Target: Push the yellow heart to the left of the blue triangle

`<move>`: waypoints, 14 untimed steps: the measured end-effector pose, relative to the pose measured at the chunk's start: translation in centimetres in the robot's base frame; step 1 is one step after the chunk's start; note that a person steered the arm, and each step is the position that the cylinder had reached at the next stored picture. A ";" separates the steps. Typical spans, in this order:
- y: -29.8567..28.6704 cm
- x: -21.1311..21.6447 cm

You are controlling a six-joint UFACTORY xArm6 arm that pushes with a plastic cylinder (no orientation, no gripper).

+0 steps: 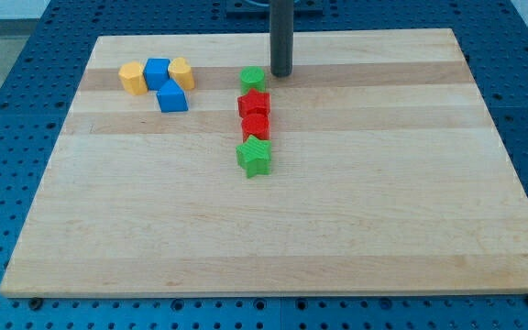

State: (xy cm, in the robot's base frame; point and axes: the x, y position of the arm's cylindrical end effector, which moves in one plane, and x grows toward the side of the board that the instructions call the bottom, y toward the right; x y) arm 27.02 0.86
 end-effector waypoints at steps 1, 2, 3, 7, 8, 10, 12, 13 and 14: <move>-0.8 -4.2; -4.2 -6.6; -7.3 -6.5; -12.3 -6.4; -13.9 -5.8; -13.1 0.3; -13.5 1.9; -16.8 2.2; -18.8 3.4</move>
State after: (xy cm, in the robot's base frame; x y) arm 30.43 -17.95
